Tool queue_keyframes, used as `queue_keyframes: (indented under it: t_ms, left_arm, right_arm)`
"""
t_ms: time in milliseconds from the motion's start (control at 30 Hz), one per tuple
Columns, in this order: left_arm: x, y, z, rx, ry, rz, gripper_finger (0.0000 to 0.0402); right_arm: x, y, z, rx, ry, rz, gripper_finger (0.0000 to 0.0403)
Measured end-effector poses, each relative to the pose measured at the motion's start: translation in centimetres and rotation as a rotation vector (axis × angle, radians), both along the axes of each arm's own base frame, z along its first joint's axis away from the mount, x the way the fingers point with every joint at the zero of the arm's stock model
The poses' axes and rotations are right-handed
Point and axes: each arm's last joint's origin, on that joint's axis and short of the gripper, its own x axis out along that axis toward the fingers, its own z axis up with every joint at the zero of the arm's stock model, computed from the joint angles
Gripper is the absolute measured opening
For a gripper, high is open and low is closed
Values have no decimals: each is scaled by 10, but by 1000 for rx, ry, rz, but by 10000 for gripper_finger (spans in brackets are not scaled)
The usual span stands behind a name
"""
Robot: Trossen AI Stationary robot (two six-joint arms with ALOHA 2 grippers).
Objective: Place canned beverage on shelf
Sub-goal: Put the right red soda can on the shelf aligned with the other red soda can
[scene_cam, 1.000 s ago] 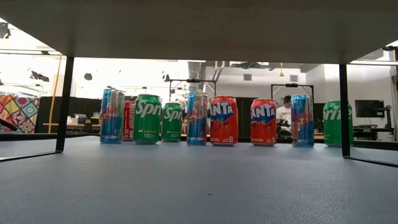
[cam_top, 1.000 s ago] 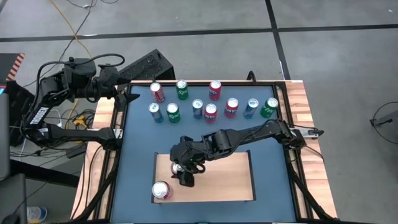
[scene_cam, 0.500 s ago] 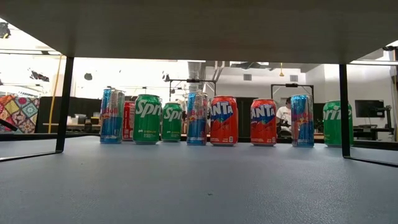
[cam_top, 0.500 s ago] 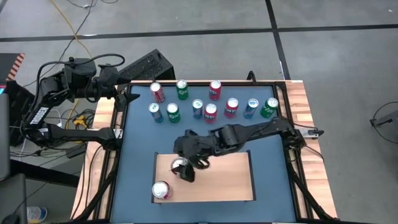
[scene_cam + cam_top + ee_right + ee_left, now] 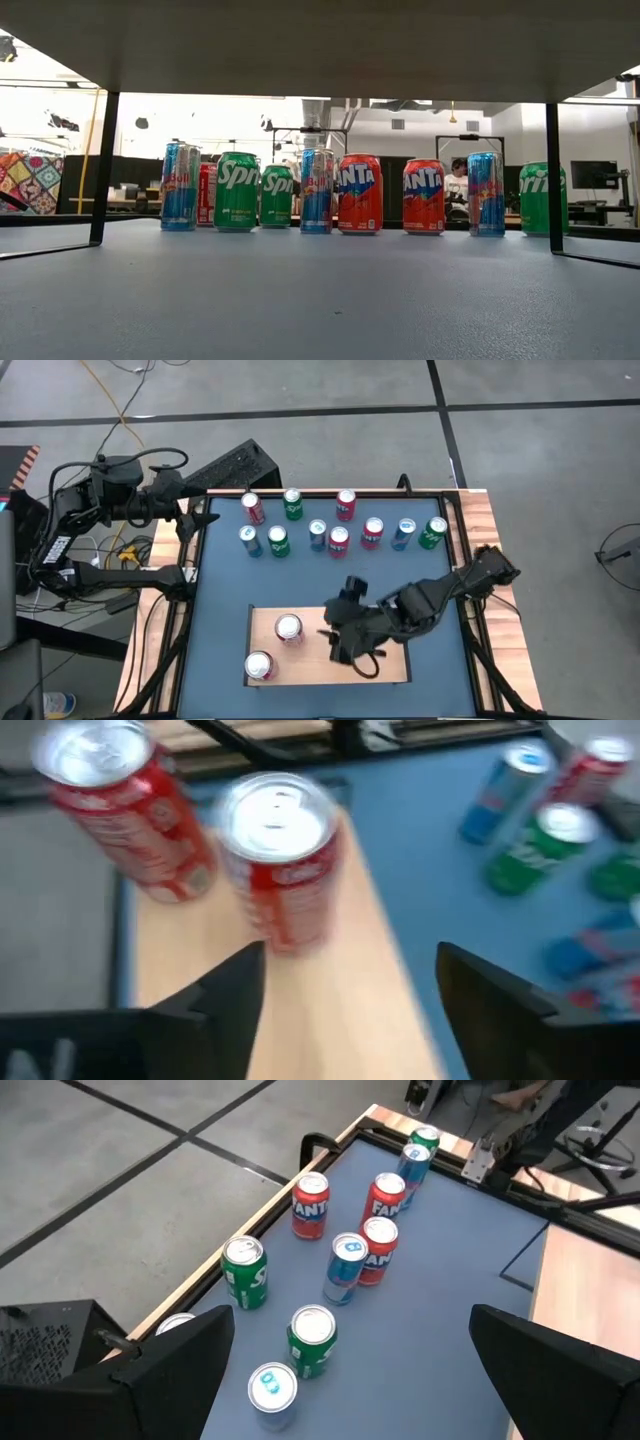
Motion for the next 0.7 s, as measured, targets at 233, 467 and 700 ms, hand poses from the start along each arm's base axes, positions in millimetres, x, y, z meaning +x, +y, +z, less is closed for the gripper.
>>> queue_keyframes:
  t_ms: [233,467,700]
  left_arm:
    - [-8,-5,4,8,-53,-15,391]
    - [-7,-4,7,16,-95,-10,391]
    - [-6,-3,8,20,-100,12,391]
  right_arm:
    - [-21,-12,-49,182,-212,-6,170]
    - [-38,-34,-85,282,-237,-51,80]
    - [-4,-48,-98,255,-241,12,4]
